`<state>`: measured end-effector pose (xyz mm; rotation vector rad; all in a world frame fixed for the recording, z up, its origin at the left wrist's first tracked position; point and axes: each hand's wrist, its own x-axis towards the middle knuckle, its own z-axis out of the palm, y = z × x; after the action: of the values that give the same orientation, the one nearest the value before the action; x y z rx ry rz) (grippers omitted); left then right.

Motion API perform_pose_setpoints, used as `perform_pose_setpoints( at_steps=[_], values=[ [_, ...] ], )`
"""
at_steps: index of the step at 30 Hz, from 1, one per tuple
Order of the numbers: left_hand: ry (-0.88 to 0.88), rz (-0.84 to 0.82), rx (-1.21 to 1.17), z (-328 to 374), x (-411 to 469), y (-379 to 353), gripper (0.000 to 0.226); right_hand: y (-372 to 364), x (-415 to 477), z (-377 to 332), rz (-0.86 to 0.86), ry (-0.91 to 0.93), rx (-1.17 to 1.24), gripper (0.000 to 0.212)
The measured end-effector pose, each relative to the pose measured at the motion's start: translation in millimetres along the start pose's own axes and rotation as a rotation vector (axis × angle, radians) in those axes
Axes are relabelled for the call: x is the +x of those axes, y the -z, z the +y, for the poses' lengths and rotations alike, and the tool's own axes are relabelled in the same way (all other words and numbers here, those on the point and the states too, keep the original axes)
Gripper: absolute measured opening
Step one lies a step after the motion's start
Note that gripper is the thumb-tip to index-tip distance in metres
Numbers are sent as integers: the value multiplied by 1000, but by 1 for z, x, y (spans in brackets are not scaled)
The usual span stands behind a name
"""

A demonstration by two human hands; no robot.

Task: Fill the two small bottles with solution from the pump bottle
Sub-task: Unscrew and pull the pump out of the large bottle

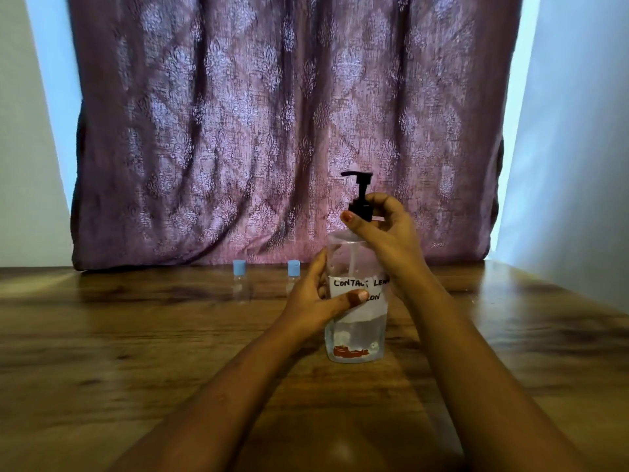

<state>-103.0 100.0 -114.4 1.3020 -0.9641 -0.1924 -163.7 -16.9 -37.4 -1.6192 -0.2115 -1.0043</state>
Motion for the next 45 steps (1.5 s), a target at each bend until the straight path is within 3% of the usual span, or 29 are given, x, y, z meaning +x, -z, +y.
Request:
perform_pose_setpoints(
  at_steps=[5,10,13,17,22,29,34,40,45],
  values=[
    [-10,-2,-18,-1,0,0,74,4,2,0,-41,-44,99,18],
    [-7,1,-23,-2,1,0,76,10,4,2,-107,-110,217,20],
    [1,-1,-16,-3,1,1,77,5,2,0,-69,-52,170,12],
    [15,0,-51,-4,1,1,75,1,2,-1,28,24,42,17],
    [11,2,-58,-9,3,1,72,7,4,0,-1,-130,212,19],
    [23,1,-84,-10,5,0,80,2,2,1,20,1,26,14],
    [7,-8,-22,-10,3,3,84,5,6,-8,18,-30,111,14],
    [35,5,-60,-10,2,3,97,8,22,-47,41,33,92,20],
    [-39,39,-74,-8,2,5,106,16,32,-94,116,130,69,21]
  ],
)
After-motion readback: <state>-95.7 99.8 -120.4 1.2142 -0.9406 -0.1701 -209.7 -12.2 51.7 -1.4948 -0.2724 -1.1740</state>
